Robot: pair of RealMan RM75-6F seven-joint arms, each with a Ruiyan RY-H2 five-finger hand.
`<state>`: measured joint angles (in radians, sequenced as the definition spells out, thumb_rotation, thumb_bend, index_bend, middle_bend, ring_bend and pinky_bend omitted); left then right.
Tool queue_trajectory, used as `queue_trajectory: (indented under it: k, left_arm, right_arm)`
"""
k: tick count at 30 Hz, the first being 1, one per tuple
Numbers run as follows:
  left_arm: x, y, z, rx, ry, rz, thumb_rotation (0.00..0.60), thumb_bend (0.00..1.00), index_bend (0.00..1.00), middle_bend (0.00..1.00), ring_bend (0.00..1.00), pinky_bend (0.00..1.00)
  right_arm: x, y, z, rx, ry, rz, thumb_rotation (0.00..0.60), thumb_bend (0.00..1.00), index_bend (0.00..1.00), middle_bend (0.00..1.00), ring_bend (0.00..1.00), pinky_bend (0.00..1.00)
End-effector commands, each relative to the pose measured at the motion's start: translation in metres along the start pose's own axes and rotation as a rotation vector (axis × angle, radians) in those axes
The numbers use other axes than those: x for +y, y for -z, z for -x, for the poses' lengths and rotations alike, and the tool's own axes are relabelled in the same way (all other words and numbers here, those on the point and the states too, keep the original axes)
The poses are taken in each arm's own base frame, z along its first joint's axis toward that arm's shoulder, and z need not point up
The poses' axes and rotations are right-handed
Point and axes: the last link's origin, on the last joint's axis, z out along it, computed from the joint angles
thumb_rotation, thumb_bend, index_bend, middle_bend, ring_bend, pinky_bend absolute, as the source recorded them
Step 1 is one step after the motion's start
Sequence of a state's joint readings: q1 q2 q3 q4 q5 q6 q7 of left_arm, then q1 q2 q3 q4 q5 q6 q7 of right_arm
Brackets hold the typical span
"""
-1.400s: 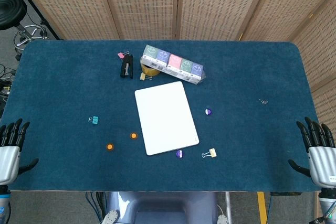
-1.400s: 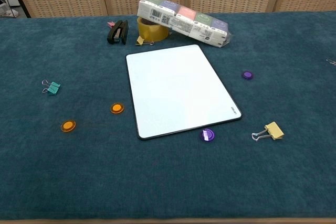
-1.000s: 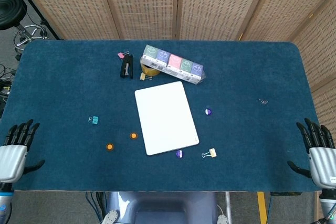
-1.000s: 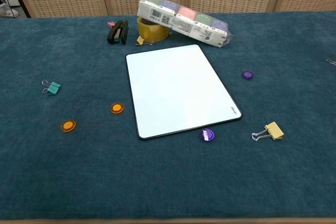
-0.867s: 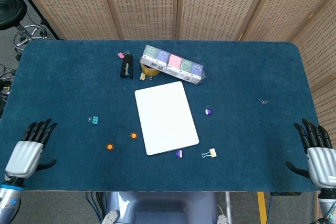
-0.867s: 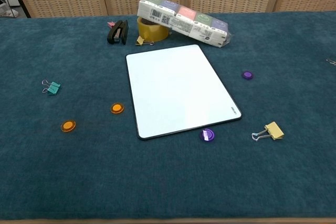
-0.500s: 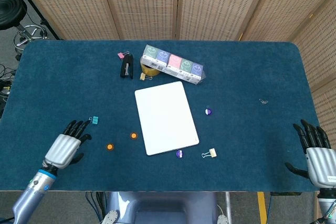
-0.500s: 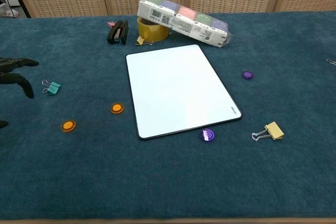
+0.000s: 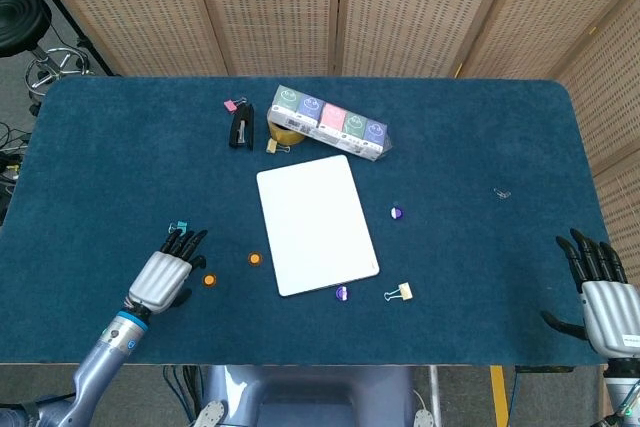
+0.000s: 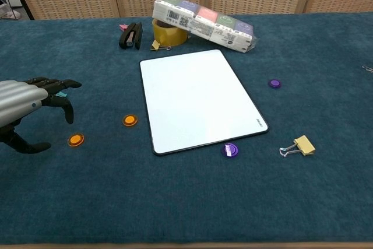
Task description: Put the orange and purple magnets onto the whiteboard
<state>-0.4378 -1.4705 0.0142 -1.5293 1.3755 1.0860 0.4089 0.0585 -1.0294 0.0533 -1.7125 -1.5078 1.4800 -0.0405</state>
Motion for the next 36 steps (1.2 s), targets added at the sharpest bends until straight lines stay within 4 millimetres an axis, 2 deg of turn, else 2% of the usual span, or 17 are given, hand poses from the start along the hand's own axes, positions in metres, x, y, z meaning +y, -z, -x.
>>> queue_trajectory:
  k: [1,16,29,36]
  left_arm:
    - [0.002,-0.005,0.002,-0.005,0.004,-0.006,0.6,0.28,0.4,0.0,0.0,0.0]
    - [0.017,-0.02,0.006,-0.025,0.012,0.004,0.6,0.28,0.42,0.0,0.0,0.0]
    - [0.023,-0.024,0.01,-0.052,0.014,0.0,0.6,0.28,0.44,0.0,0.0,0.0]
    - [0.024,-0.026,0.011,-0.057,0.017,-0.007,0.6,0.31,0.49,0.0,0.0,0.0]
  right_arm:
    - [0.0,0.0,0.0,-0.003,-0.002,0.001,0.6,0.0,0.0,0.0,0.0,0.0]
    - [0.0,0.0,0.0,-0.012,-0.011,0.001,0.6,0.0,0.0,0.0,0.0,0.0]
    - [-0.001,0.001,0.0,-0.014,-0.019,-0.001,0.6,0.0,0.0,0.0,0.0,0.0]
    - [-0.001,0.001,-0.001,-0.014,-0.024,0.001,0.6,0.0,0.0,0.0,0.0,0.0]
